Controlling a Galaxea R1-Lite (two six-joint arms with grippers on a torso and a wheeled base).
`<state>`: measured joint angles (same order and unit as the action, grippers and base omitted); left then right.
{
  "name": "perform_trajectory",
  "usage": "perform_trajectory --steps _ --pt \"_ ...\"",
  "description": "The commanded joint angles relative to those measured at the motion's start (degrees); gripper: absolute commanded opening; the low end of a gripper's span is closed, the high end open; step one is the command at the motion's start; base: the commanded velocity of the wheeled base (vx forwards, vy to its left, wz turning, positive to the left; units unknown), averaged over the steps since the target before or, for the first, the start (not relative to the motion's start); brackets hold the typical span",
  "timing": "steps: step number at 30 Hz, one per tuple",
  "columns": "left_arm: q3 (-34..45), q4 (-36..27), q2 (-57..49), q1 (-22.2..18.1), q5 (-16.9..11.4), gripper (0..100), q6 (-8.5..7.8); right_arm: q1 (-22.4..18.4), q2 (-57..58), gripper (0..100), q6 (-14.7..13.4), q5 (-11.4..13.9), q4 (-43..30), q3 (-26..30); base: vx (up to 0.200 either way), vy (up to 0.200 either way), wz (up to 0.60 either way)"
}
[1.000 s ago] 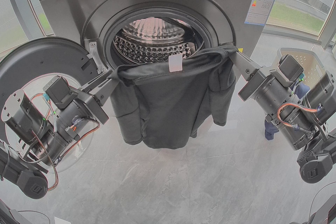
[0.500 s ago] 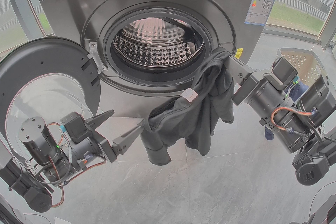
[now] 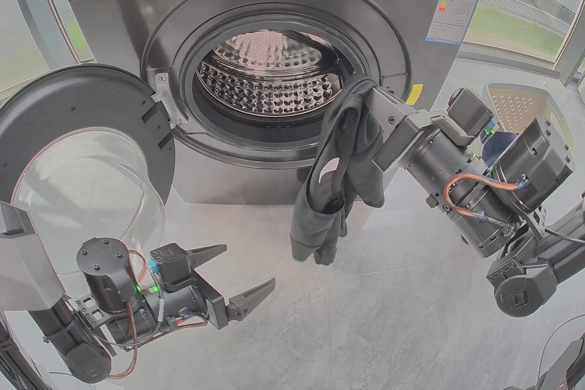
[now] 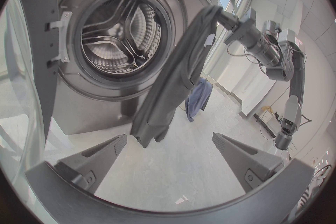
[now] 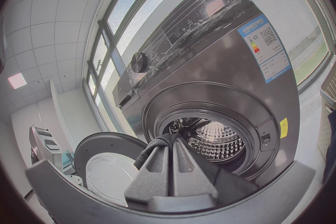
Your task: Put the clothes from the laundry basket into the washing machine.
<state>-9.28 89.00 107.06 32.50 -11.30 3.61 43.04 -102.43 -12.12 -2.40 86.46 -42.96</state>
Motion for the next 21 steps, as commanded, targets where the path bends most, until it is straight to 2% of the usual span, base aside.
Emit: perform_trajectory --steps 1,11,20,21 --pt "-2.6 0.0 6.0 2.7 0.0 100 -0.18 1.0 -1.3 0 0.0 -0.1 -0.1 -0.7 0.000 0.000 0.00" --pt "-14.2 -0.1 14.0 1.9 0.4 100 -0.18 4.2 -1.2 0 0.0 0.0 -1.6 -2.3 0.000 0.000 0.00" --pt "-23.0 -0.1 19.4 0.5 0.7 100 0.08 5.4 -1.1 0 -0.2 0.0 -1.8 -4.1 0.000 0.000 0.00" --pt "-25.6 -0.2 20.6 0.1 1.7 100 0.17 5.6 -1.0 0 -0.2 0.0 -1.7 -4.1 0.000 0.000 0.00"
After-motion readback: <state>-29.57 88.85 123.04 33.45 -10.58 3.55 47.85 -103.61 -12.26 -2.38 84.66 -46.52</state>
